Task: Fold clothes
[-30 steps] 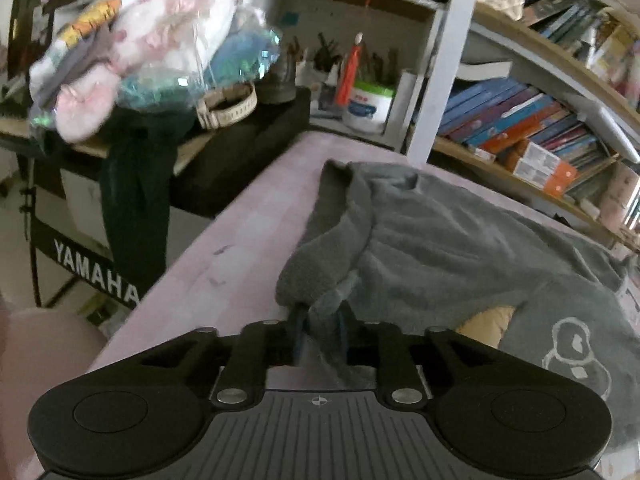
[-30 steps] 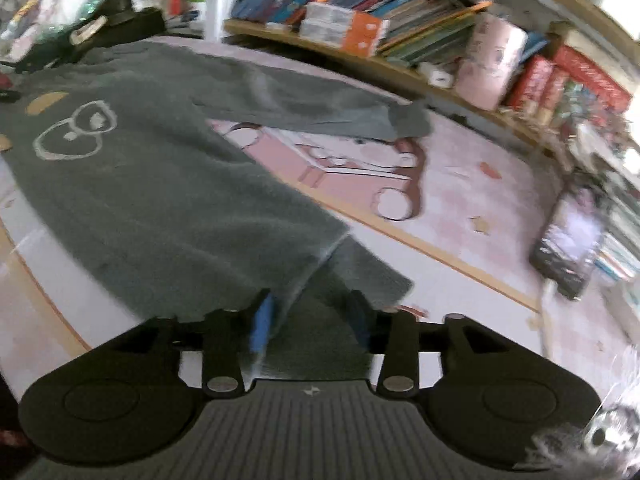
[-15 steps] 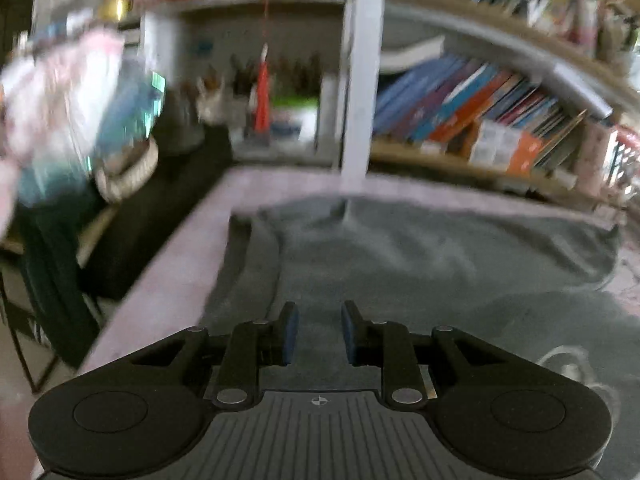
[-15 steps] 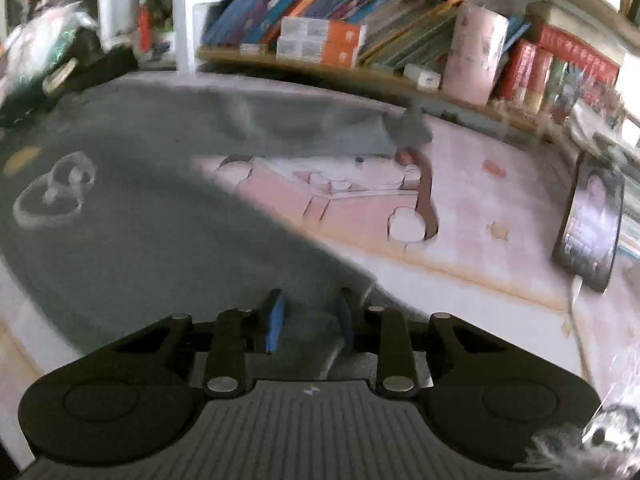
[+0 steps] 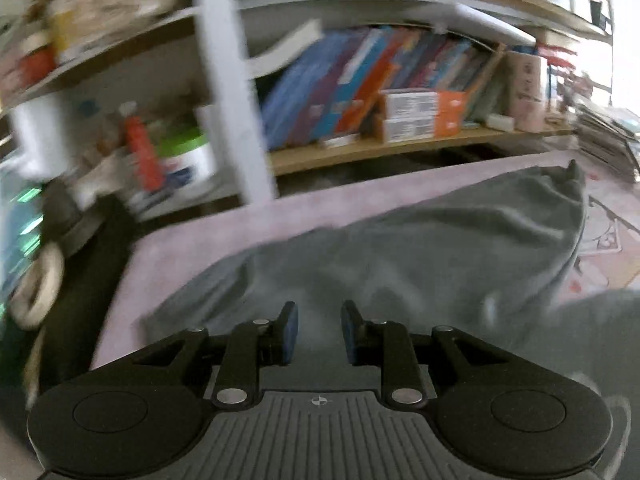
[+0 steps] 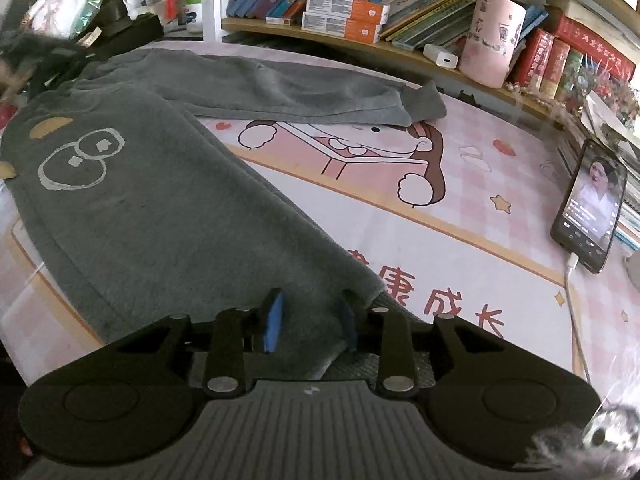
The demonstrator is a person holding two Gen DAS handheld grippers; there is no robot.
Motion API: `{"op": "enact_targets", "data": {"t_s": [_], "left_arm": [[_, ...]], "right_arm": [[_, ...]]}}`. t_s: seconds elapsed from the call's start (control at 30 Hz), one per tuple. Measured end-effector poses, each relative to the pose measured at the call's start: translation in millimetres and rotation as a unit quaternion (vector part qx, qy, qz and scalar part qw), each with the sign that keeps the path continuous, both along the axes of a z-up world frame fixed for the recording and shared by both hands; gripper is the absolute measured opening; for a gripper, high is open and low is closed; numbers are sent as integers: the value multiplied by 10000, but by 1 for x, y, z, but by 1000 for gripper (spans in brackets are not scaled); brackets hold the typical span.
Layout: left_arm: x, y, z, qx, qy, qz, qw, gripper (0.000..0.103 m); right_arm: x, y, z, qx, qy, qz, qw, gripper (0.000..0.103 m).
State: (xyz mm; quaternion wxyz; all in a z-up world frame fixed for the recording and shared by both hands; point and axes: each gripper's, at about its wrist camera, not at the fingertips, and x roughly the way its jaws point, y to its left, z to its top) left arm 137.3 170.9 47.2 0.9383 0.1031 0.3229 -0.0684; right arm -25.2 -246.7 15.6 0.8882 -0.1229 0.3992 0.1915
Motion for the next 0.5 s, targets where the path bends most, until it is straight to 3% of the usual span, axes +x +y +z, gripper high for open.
{"op": "enact_targets", "data": {"t_s": [0.1,0.17,0.27,0.5], "left_arm": [[48,-1,-18,56,422,162,9990,19],[72,7,-34,-28,752,326,9966,8],[85,24,-45,-403,726,480,9954,7],[130,44,-53,-228,539,979,9935,1]], "right_arm": [[-1,1,0,3,-55,-49,10000,31],[0,2,-1,42,-106,-106,9999,32],[4,-1,-2,181,-134,-213,9995,33],[27,6,-6,165,-382,-553,9976,34]]}}
